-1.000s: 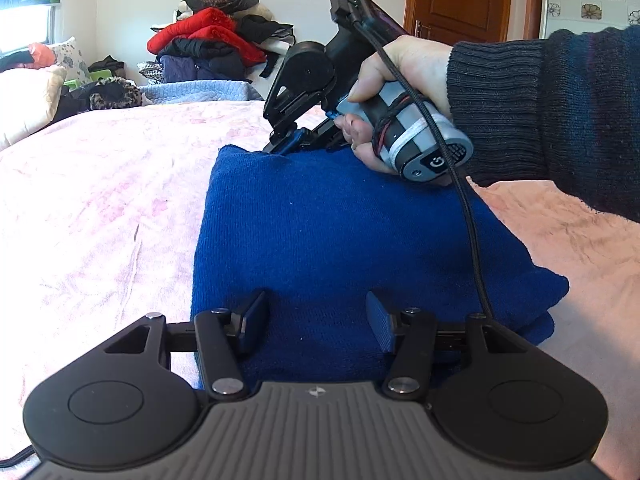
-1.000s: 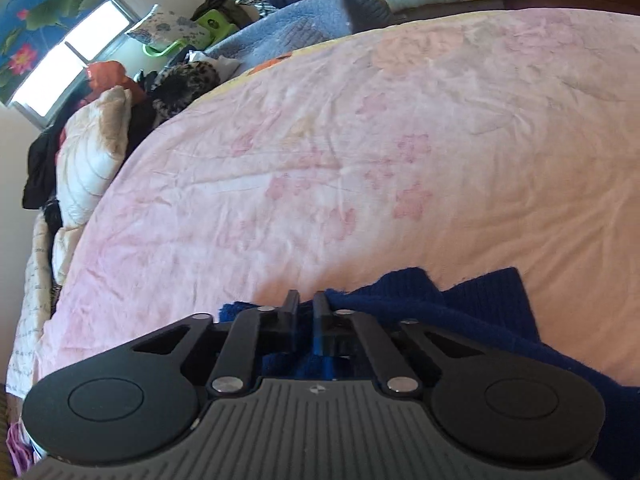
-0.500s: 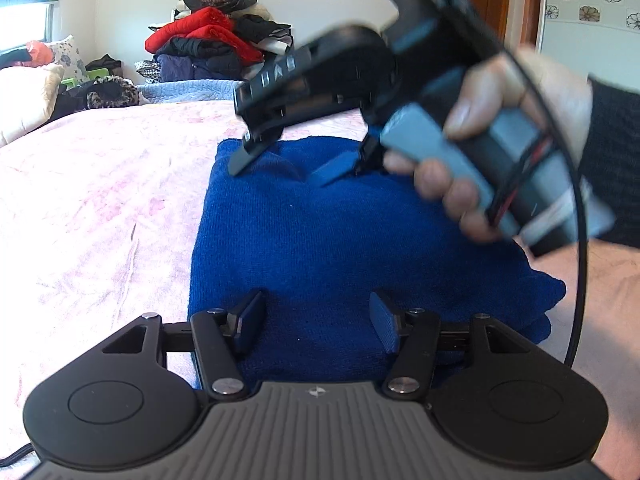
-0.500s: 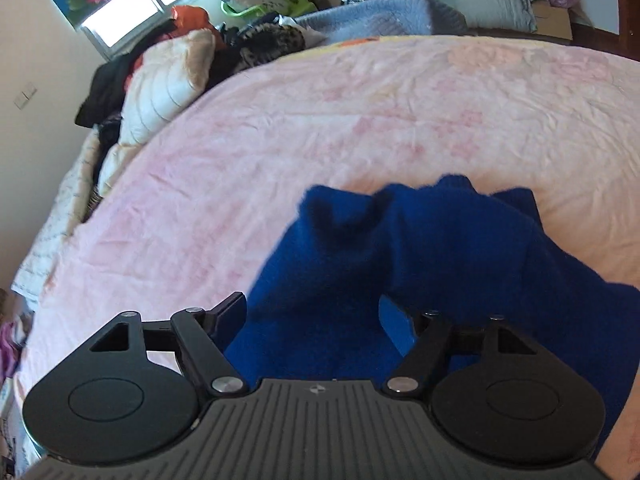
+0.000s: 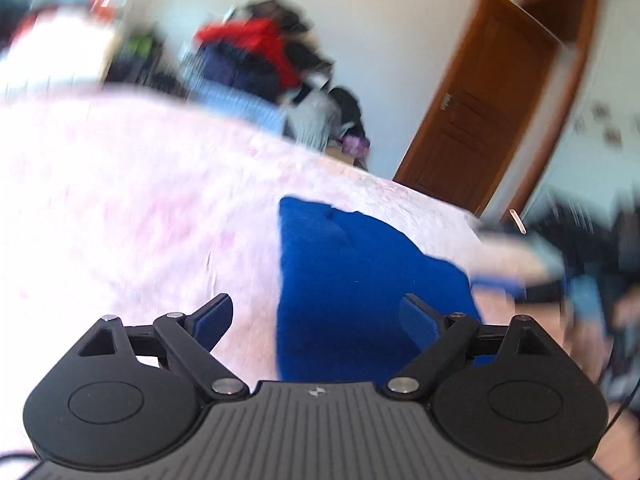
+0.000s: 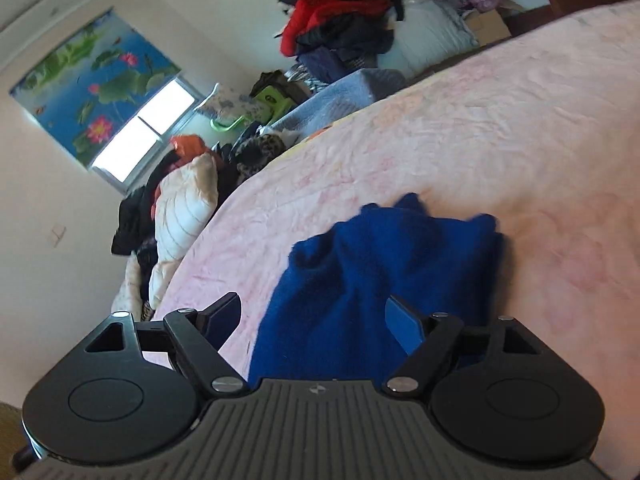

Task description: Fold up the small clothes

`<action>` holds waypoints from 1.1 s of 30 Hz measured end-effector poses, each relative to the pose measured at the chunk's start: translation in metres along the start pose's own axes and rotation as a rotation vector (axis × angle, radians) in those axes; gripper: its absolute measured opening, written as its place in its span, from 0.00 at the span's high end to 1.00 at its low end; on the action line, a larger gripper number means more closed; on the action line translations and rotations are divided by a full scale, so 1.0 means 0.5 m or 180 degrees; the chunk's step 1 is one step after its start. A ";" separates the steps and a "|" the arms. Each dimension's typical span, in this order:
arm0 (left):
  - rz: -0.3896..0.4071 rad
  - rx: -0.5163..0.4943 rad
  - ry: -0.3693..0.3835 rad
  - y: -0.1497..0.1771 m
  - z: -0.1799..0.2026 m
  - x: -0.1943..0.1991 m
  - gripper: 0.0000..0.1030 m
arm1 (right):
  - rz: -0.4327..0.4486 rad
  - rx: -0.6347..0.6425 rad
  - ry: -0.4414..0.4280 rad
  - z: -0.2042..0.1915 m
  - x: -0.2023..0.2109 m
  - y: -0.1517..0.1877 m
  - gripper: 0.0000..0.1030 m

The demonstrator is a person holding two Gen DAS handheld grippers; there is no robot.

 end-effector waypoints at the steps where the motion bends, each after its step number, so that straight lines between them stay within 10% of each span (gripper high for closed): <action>1: -0.0164 0.0346 0.0097 -0.005 -0.031 -0.012 0.12 | -0.0002 -0.0147 0.0078 0.033 0.011 -0.002 0.19; 7: -0.0709 0.1392 0.0755 0.017 -0.093 -0.096 0.13 | -0.0139 -0.0552 0.0169 0.125 0.003 0.019 0.21; 17: -0.1063 0.1345 0.1408 0.037 -0.060 -0.126 0.16 | -0.0332 -0.0912 -0.0362 0.132 -0.109 -0.038 0.19; 21: -0.1317 0.1460 0.1384 0.055 -0.073 -0.147 0.63 | -0.0376 -0.0959 -0.0511 0.121 -0.148 -0.057 0.20; 23: -0.1354 0.1430 0.1355 0.059 -0.075 -0.151 0.69 | -0.0379 -0.0843 -0.0447 0.107 -0.159 -0.057 0.22; 25: -0.1385 0.1379 0.1276 0.059 -0.072 -0.153 0.79 | -0.0451 -0.0570 -0.0147 0.092 -0.175 -0.045 0.42; 26: -0.1406 0.1310 0.1203 0.059 -0.069 -0.154 0.83 | -0.0514 -0.0445 -0.0003 0.094 -0.185 -0.035 0.74; 33: -0.1348 0.1213 0.1200 0.046 -0.061 -0.141 0.87 | -0.0447 -0.0527 -0.0047 0.101 -0.182 -0.025 0.74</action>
Point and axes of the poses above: each gripper's, at about its wrist camera, not at the fingertips, and x roughly against the way its jaws point, z to its right, y to its underside, the point moved 3 cm from there along -x, roughly the way its jaws point, and after that the axes turned 9 degrees about -x, right-handed, at the moved point
